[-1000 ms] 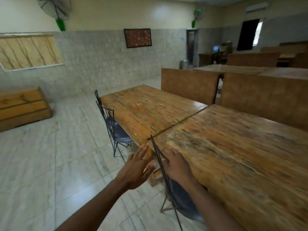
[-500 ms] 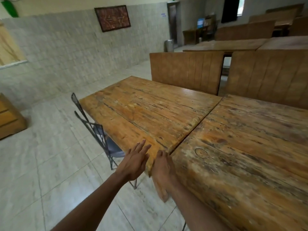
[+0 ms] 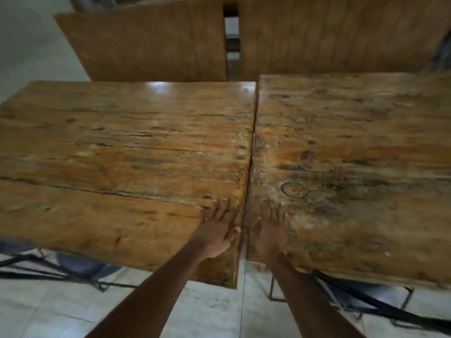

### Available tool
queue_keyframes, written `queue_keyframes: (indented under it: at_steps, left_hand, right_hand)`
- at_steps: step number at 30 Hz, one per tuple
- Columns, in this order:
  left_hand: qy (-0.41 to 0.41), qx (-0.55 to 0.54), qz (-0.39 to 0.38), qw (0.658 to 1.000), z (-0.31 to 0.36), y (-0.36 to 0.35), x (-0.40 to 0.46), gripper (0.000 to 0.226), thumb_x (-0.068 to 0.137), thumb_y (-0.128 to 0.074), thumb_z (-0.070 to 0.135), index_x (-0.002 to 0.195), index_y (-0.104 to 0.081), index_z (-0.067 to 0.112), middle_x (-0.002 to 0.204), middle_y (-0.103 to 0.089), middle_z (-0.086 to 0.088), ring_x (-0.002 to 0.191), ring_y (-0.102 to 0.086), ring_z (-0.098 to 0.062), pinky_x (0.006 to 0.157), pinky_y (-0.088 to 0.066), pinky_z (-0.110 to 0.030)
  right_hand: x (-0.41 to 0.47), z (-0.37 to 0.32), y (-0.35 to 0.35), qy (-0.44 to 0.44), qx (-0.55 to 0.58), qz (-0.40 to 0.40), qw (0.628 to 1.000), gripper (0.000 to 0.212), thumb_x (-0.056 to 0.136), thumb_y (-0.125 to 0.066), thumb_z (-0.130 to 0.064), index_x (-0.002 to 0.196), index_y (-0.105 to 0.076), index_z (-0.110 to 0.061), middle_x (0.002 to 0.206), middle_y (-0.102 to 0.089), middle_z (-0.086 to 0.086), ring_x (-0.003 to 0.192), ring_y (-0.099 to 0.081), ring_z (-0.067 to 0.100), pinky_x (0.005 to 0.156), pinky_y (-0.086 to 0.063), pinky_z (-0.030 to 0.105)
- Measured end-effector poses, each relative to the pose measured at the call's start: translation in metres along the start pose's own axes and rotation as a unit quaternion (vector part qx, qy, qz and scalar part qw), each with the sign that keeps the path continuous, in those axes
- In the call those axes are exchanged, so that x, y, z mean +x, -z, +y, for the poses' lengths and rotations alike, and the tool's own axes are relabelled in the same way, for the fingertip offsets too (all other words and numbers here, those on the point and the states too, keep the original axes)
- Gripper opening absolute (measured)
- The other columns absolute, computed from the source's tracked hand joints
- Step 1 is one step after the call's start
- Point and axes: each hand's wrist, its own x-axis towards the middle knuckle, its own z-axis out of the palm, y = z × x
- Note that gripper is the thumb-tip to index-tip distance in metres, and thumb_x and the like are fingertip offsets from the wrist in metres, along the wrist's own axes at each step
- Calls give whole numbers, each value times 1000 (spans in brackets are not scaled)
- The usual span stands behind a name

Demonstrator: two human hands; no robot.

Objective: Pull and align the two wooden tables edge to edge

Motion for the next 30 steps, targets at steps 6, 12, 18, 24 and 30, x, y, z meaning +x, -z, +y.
queue_keyframes:
  at_steps: [6,12,18,24,30]
  left_hand:
    - [-57,76,93,991,-20,-40,21,71,100,-7,62,160,5,27,167,23,-4,151,26,-34,118,9,-69]
    - [-108,76,131,983,-29,-42,41,69,102,-14,62,161,-8,27,171,3,-5,155,12,-34,119,6,-69]
    - [-285,80,101,950,-80,2,96,55,106,-18,54,159,-11,40,171,-4,10,157,9,-20,119,17,-62]
    - [-280,73,116,950,-81,3,102,64,105,-12,58,160,3,31,170,-1,9,156,12,-18,119,19,-58]
    - [-282,83,103,950,-79,18,115,66,103,-8,57,161,1,26,170,2,6,155,14,-21,118,22,-57]
  right_hand:
    - [3,21,-16,56,-93,27,994,53,107,-27,-29,159,-24,-16,168,-22,6,157,-8,28,128,-12,48]
    - [6,23,-18,67,-107,23,992,56,106,-22,-31,159,-24,-14,169,-18,4,157,-5,28,128,-7,47]
    - [8,24,-20,75,-87,42,992,54,106,-25,-30,157,-29,-15,168,-23,4,157,-10,28,128,-9,49]
    - [6,24,-24,84,-100,62,990,54,105,-28,-26,157,-29,-13,168,-23,5,157,-11,30,127,-9,48]
    - [6,26,-25,89,-109,63,988,53,107,-29,-25,158,-25,-12,168,-20,6,157,-9,30,128,-4,46]
